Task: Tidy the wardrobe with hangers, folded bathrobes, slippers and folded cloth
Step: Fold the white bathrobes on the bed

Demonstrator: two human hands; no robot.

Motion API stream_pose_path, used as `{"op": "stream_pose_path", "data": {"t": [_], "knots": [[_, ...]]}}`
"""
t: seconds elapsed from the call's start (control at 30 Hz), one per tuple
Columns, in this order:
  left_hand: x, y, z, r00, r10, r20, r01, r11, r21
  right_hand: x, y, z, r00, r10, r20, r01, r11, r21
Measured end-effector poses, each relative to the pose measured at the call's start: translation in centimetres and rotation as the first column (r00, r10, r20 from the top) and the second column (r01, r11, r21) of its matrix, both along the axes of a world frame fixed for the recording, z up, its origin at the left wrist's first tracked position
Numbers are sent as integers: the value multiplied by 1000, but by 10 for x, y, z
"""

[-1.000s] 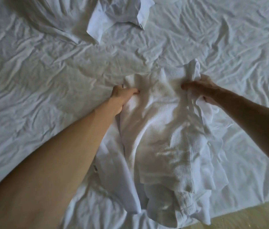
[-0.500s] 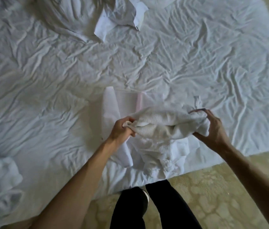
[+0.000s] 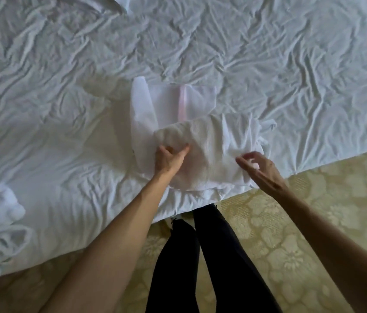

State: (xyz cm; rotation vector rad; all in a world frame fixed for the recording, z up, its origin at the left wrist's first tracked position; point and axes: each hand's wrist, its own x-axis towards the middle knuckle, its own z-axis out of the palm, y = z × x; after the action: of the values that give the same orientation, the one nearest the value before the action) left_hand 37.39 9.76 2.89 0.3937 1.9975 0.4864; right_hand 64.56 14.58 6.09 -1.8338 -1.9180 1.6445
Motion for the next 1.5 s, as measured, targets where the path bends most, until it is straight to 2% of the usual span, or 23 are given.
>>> {"op": "stream_pose_path", "data": {"t": [0.07,0.13,0.17,0.23,0.33,0.4,0.53,0.6,0.67,0.83,0.97,1.07,1.2,1.37,1.5], "knots": [[7,4,-3,978,-16,-208,27,998,49,-13,15,-5,983,-128,133,115,988,100],[7,14,-6,961,-88,-262,110,992,67,-18,31,-20,938,-162,305,100,973,210],[3,19,-10,945,-152,-290,181,981,72,-19,40,-29,918,-152,366,80,976,202],[-8,28,-24,887,-294,-357,342,936,78,-19,56,-48,904,-97,416,71,994,79],[-21,49,-27,780,-491,-387,551,833,55,-16,78,-67,916,-28,401,81,990,-116],[-30,58,-32,786,-529,-320,571,820,45,-12,86,-75,920,29,391,38,986,-162],[-41,47,-57,870,-451,-201,455,890,-25,-4,93,-97,959,64,276,-12,982,-189],[-39,40,-61,930,-340,-141,340,940,-23,4,96,-108,996,-21,86,38,977,-208],[-36,35,-60,958,-279,-60,280,960,10,11,95,-110,991,-114,-63,93,957,-274],[-30,29,-36,983,-154,104,148,987,67,11,84,-100,937,-292,-190,197,895,-400],[-21,24,-18,952,-50,302,10,991,131,15,81,-97,901,-366,-231,220,846,-486],[-18,15,-10,876,18,482,-106,982,156,22,82,-93,896,-346,-278,155,831,-534],[-23,6,-8,791,40,611,-196,962,190,28,81,-72,882,-360,-303,149,824,-547],[-22,17,25,755,-15,655,-162,964,209,23,86,-31,849,-401,-343,193,842,-504],[-24,30,69,831,-29,556,-135,959,251,5,103,11,852,-374,-366,204,881,-427]]}}
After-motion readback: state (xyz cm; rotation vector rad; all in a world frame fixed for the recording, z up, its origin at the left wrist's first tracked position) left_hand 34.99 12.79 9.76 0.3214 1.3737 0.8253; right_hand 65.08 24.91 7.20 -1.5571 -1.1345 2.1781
